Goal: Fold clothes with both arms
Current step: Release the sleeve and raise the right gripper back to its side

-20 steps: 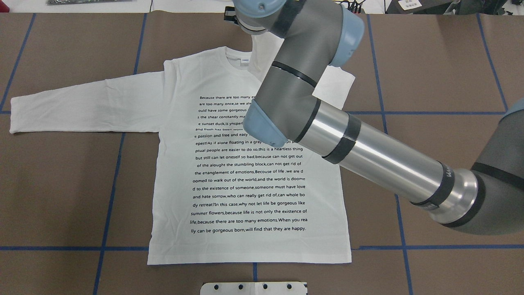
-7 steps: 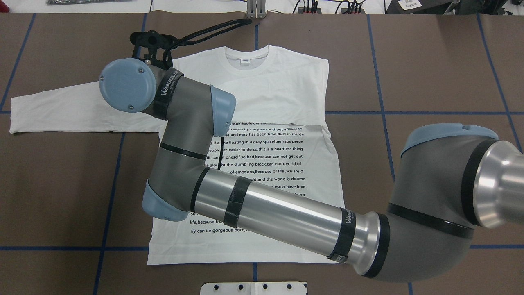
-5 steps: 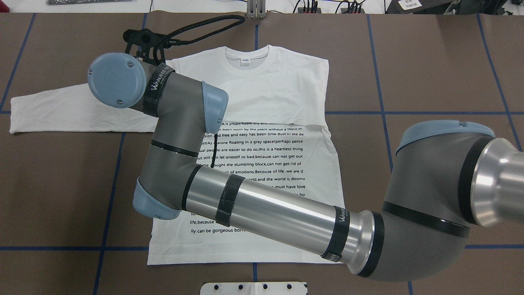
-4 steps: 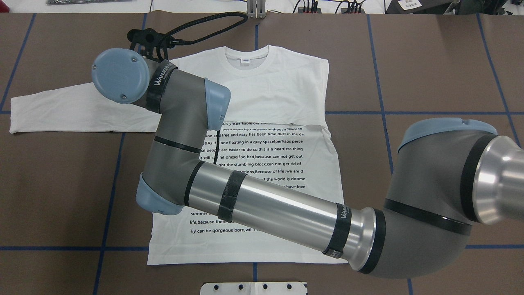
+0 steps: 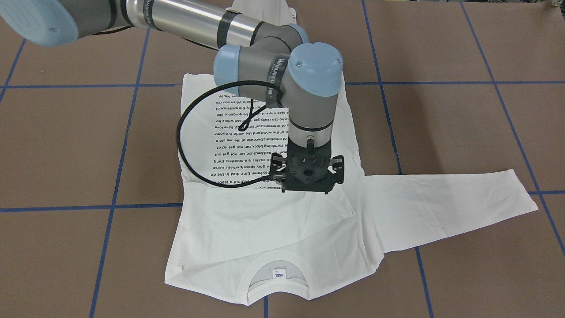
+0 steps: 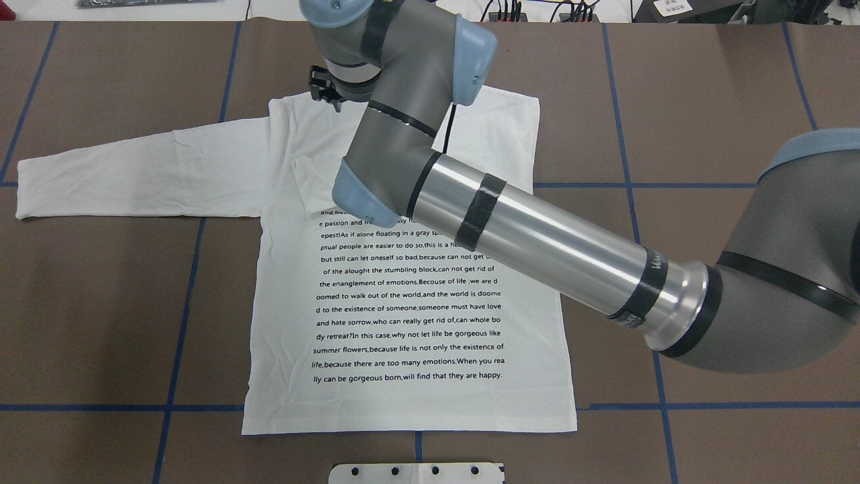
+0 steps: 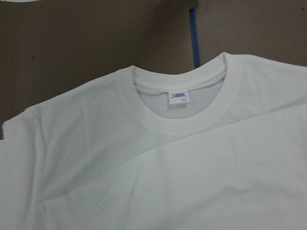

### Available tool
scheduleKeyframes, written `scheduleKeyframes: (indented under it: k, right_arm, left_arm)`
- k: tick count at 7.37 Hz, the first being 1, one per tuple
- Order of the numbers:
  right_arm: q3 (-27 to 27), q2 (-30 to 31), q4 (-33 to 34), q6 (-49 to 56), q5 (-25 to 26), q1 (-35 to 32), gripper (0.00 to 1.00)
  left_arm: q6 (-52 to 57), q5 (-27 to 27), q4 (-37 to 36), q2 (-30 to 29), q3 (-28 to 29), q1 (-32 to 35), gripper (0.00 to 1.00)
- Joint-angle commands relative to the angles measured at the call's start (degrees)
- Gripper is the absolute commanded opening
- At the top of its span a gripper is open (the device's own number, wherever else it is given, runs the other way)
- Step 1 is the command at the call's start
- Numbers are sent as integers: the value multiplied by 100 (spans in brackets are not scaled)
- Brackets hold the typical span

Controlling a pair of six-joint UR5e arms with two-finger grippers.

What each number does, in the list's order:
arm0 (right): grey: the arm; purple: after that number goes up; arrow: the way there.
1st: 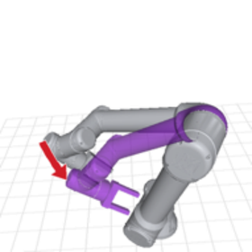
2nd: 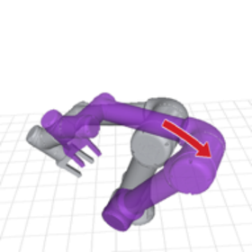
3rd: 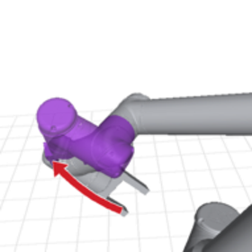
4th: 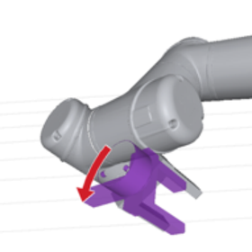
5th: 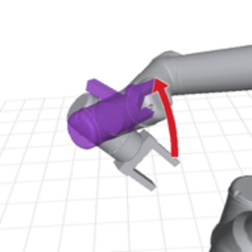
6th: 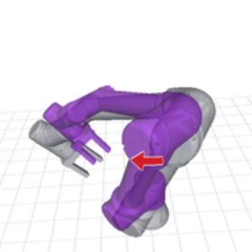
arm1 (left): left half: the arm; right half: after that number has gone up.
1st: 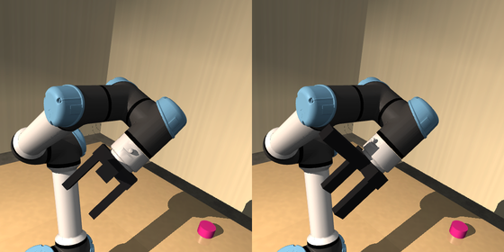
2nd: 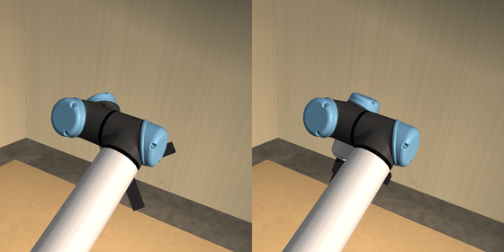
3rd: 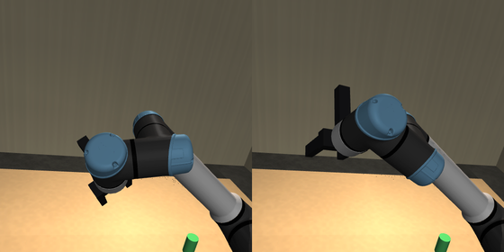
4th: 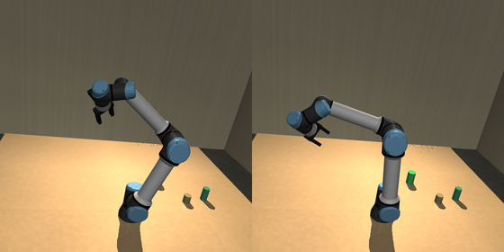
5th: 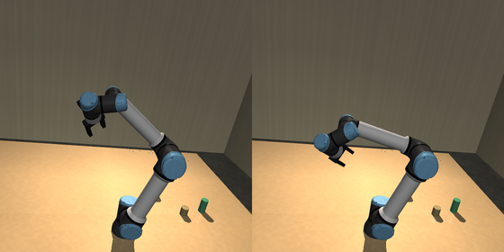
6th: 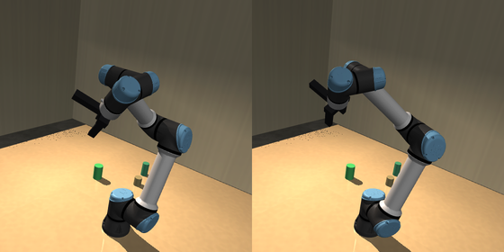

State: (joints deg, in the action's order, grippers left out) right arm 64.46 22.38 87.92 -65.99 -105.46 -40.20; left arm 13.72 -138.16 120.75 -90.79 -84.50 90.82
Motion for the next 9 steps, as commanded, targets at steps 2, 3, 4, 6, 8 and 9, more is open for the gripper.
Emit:
scheduleKeyframes:
  k: [2,3,4,6,8,9]
  right_arm:
    - [2782,2560,999,2759,-1044,-1145,99]
    - [3348,3274,1007,3498,-1142,-1435,100]
    - [3727,4021,921,3627,-1561,-1647,100]
    - [4170,4887,542,3918,-2038,-2061,100]
    - [4171,4907,542,3918,-2013,-2062,100]
    - [4171,4925,542,3910,-2013,-2062,100]
  left_arm:
    - [-1390,61,710,-18,416,-678,100]
    - [-2147,165,1122,0,556,-811,100]
    - [-2711,375,1596,-9,783,-995,100]
    - [-3733,1183,2641,0,1205,-1417,100]
    - [-4279,1326,3259,-9,1558,-1847,100]
    - [-4438,1509,3296,-9,1559,-2093,100]
